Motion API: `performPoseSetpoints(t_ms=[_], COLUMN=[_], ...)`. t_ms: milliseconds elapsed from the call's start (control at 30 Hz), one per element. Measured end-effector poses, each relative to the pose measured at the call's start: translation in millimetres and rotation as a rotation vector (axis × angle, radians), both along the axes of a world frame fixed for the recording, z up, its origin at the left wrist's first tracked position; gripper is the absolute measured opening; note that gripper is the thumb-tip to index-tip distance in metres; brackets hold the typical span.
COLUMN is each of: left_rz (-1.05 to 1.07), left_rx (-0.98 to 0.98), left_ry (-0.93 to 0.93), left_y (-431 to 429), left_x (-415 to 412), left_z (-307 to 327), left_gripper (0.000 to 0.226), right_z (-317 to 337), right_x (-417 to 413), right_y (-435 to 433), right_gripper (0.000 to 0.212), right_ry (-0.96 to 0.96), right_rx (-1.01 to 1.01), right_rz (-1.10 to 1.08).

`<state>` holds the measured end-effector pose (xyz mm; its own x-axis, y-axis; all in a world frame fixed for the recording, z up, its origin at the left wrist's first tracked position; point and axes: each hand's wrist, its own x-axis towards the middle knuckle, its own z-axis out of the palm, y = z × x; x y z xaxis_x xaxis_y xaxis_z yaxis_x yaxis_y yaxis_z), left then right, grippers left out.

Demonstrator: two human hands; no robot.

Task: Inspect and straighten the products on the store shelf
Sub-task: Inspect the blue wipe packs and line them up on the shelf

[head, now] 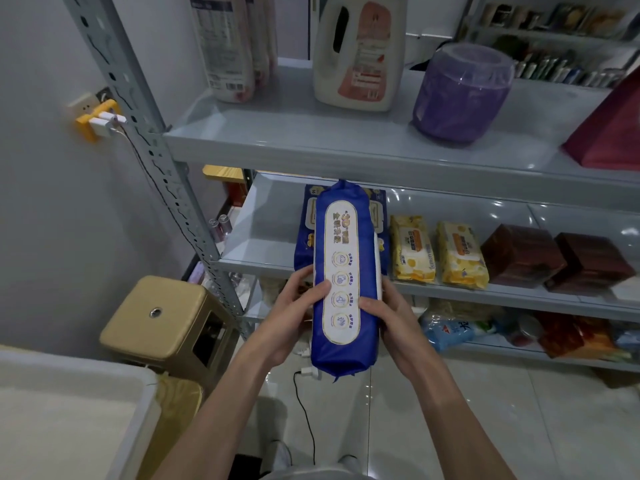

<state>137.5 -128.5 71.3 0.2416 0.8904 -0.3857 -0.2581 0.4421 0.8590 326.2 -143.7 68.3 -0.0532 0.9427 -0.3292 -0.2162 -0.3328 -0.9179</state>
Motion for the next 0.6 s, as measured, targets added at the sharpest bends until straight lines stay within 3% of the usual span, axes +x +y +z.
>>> performPoseSetpoints(t_ms=[167,367,600], left_rz=[0.012,0.011,-0.015], left_rx=[0.021,0.089,0.142], left_ry=[-0.009,0.044,0.083], left_y=[-3,-5,-3], left_x=[-10,-15,-21], left_z=[-10,-15,-14], left_gripper=[0.059,0.075,0.078], right_z=[-1,-7,-18], right_x=[3,4,4], right_y=[-2,1,4], right_gripper=[0.055,0.062,0.065], right_ry=[-0.077,-0.052,0.035], right_rx=[0.036,0.042,0.024], right_rz=[0.05,0.064,0.016])
